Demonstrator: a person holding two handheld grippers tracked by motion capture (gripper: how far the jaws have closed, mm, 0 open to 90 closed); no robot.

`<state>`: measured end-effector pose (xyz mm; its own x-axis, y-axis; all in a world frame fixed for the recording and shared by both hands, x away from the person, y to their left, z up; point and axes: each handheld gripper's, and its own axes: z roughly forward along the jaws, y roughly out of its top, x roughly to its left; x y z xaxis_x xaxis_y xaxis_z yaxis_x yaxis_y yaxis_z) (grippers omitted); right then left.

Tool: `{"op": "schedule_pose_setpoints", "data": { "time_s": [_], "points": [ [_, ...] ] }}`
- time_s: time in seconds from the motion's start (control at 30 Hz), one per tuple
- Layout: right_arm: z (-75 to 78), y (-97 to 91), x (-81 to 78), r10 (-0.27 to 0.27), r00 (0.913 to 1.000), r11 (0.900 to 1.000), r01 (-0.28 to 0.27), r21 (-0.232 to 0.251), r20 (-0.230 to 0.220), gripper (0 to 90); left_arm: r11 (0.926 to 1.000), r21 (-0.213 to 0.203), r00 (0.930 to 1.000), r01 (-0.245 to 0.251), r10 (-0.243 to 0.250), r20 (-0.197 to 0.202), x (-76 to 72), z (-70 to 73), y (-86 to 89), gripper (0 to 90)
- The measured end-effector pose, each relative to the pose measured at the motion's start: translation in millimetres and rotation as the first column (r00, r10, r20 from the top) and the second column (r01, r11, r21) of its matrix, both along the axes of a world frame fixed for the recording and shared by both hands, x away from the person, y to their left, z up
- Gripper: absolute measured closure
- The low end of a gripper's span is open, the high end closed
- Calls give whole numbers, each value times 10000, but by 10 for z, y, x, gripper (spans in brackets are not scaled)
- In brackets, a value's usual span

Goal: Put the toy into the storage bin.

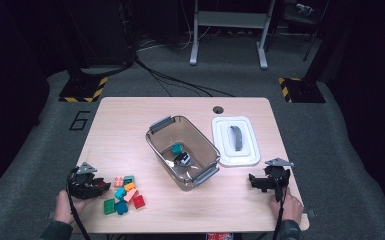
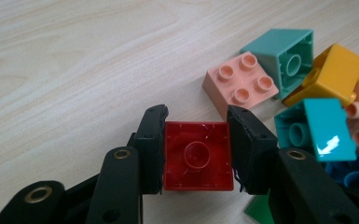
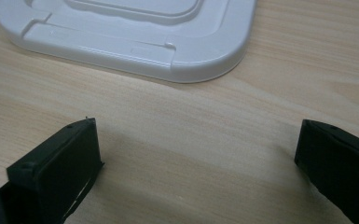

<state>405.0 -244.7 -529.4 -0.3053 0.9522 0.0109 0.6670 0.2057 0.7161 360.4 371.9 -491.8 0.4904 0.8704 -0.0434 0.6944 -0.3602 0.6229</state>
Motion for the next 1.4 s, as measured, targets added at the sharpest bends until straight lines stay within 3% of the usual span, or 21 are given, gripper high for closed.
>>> {"op": "schedule_pose_setpoints", "data": {
  "time_s": [0.13, 0.17, 0.33, 0.57, 0.9, 1.4],
  "points": [
    [0, 0, 0, -5, 10000, 10000, 5, 2, -2, 0, 9997, -203, 9997, -134, 138, 197, 25, 57, -16, 591],
    [0, 0, 0, 3, 10000, 10000, -3, -2, 1, 0, 10000, -82, 9998, 24, -22, 187, 35, 81, -6, 592],
    [0, -2, 1, 19, 10000, 10000, -19, 0, 0, 0, 9990, -437, 9988, -49, 70, 475, 93, 185, -27, 592],
    [0, -3, 1, 35, 10000, 10000, -35, 2, -1, 0, 9986, -485, 9965, 193, -153, 816, 175, 347, -90, 592],
    [-1, -11, 8, 137, 9999, 9999, -137, -11, 19, 0, 9970, -409, 9936, 661, -620, 942, 276, 535, -241, 592],
    [-1, -13, 9, 161, 9999, 9999, -161, -15, 24, 0, 9924, -205, 9826, 1211, -1169, 1444, 407, 849, -444, 592]
  ]
}}
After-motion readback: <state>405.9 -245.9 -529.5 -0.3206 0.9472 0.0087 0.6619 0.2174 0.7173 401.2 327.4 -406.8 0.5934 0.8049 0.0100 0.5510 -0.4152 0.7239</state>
